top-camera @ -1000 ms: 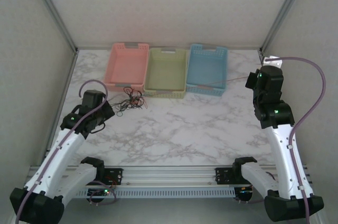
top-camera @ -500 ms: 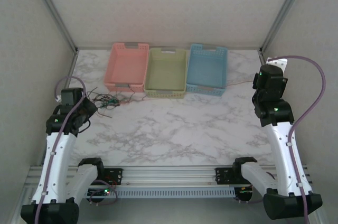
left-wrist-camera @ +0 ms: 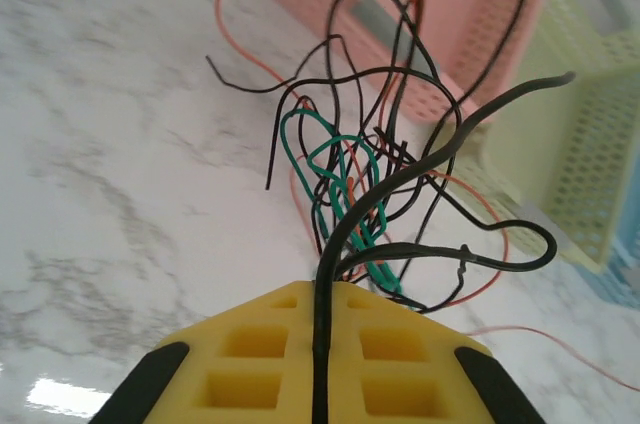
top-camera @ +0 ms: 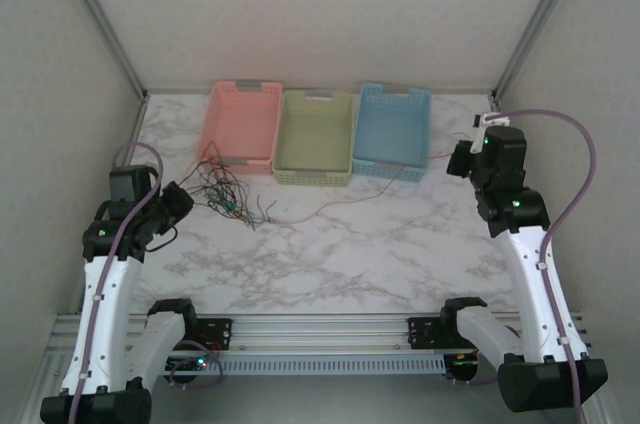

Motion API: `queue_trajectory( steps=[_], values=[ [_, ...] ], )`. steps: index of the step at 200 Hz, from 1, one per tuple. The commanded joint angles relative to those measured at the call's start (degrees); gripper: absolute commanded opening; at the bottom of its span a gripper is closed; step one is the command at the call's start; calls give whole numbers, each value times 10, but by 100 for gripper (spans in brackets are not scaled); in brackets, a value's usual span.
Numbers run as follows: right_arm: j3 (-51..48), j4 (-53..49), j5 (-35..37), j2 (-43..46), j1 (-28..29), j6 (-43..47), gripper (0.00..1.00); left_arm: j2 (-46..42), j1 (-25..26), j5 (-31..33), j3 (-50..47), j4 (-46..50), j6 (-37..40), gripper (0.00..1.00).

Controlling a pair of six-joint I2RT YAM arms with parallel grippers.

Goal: Untangle the cables

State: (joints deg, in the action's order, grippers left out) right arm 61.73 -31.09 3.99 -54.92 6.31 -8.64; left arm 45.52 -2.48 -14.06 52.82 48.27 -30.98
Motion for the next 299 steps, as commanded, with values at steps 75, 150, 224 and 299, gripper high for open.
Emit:
queue_trajectory(
  steps=[75, 150, 224, 299],
  values=[
    [-126, 5, -103, -50, 91, -62, 29, -18, 2, -101, 48, 6, 26, 0],
    [-100, 69, -158, -65, 190, -14, 50, -16, 2, -103, 101, 31, 8, 0],
    [-66, 253, -223, -282, 415, 19, 48, -14, 3, -110, 148, 56, -7, 0],
    [-2, 351, -267, -438, 512, 20, 49, -17, 3, -114, 173, 73, -8, 0]
  ],
)
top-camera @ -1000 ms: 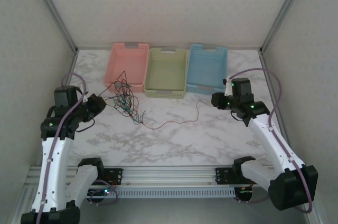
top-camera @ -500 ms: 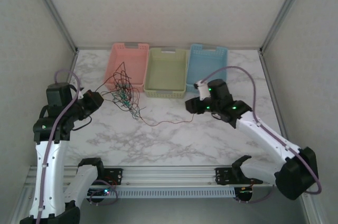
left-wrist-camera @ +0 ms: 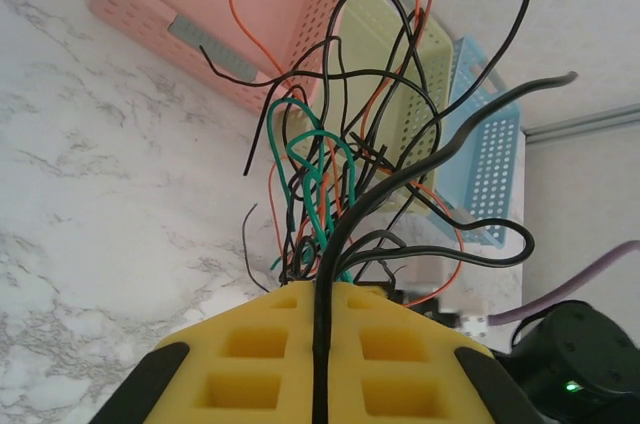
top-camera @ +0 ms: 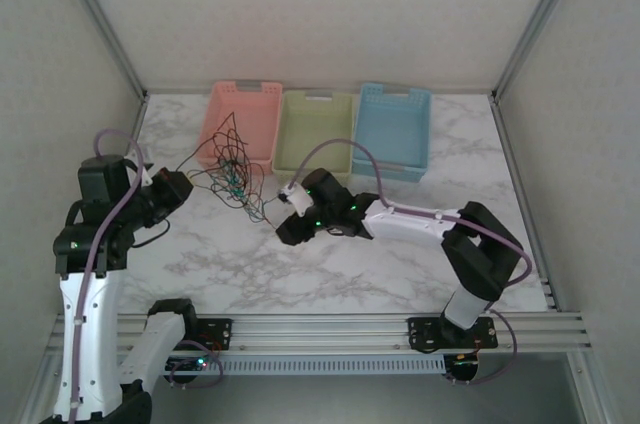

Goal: Untangle the cables

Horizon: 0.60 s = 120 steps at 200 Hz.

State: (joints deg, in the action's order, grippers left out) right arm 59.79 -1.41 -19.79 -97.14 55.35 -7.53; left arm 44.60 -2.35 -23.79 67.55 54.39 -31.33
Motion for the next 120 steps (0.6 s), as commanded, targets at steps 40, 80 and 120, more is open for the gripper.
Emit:
queue_trajectory(
  steps=[40, 80, 120],
  values=[
    [19, 70, -43, -38, 30, 0, 45, -10, 2, -17, 28, 16, -2, 0],
    [21, 56, -43, -35, 32, 11, 27, -10, 2, -13, 25, 17, 1, 0],
    [0, 39, -22, -6, 32, 31, 34, -11, 2, -3, 21, 17, 7, 0]
  ],
)
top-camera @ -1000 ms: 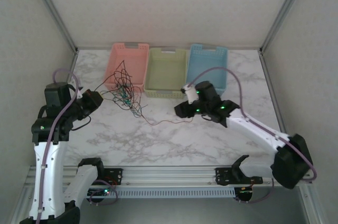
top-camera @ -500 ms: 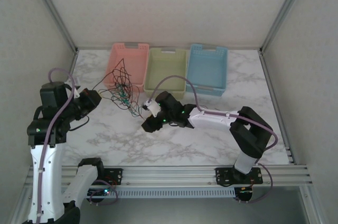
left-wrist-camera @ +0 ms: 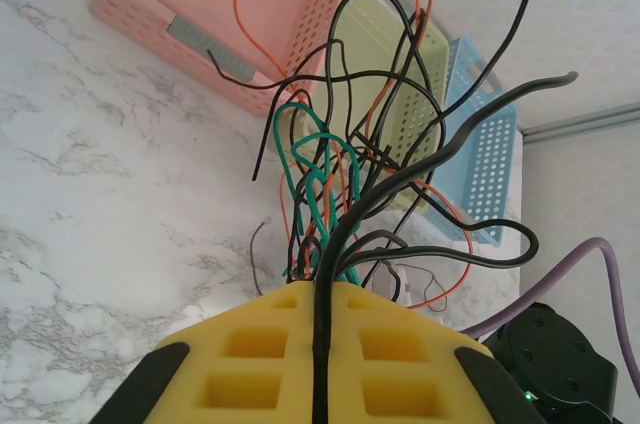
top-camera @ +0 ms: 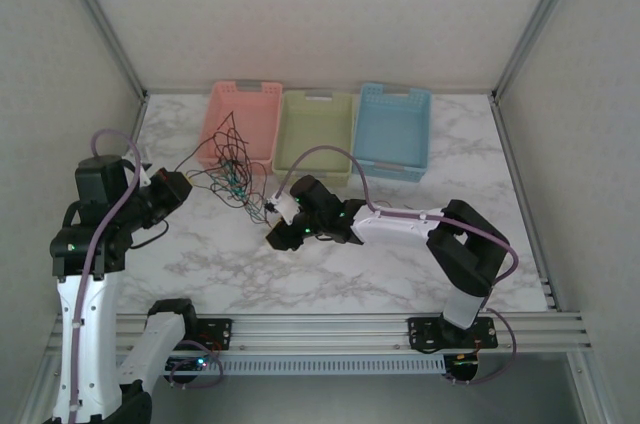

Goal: Untangle the cables

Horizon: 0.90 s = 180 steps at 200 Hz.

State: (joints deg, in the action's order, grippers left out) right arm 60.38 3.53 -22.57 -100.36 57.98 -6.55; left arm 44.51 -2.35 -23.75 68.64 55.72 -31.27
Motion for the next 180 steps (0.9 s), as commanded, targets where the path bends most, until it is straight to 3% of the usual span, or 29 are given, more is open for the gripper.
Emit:
queue_trajectory(
  steps=[1, 34, 104, 139, 180],
  values=[
    [-7, -11, 6, 27, 6, 21, 34, -10, 2, -3, 9, 4, 6, 0],
    [-18, -12, 4, 39, 6, 25, 33, -12, 2, -3, 4, 2, 5, 0],
    [-24, -19, 21, 58, 6, 35, 0, -18, 2, 19, -2, 11, 17, 0],
    [-53, -13, 47, 96, -17, 36, 0, -10, 2, 51, -3, 16, 36, 0],
    [-111, -18, 61, 174, -75, 34, 0, -9, 1, 140, 4, 40, 65, 0]
  ],
)
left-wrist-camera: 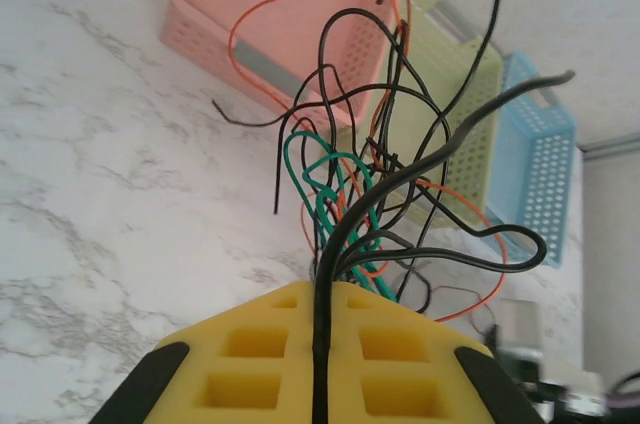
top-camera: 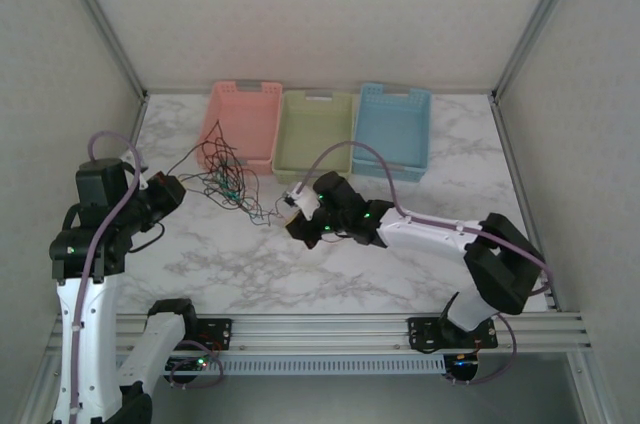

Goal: Untangle the cables

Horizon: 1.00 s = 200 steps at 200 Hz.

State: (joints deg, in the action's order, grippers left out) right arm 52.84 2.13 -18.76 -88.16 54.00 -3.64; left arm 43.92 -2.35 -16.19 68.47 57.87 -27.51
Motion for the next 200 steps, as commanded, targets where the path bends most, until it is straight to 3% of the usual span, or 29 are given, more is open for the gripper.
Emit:
queue_trajectory(
  steps=[1, 33, 75, 161, 200],
  values=[
    [-37, -5, 24, 55, -36, 5, 0, -3, 1, 67, 6, 19, 28, 0],
    [-84, -25, 49, 140, -108, 1, 0, -4, 0, 120, 7, 33, 39, 0],
    [-127, -46, 103, 244, -207, -15, 0, -5, -1, 135, 5, 35, 44, 0],
    [-104, -137, 185, 324, -406, -119, 0, -15, -2, 195, 7, 59, 72, 0],
    [-88, -134, 100, 325, -439, -130, 0, -13, -2, 158, -15, 43, 62, 0]
  ],
)
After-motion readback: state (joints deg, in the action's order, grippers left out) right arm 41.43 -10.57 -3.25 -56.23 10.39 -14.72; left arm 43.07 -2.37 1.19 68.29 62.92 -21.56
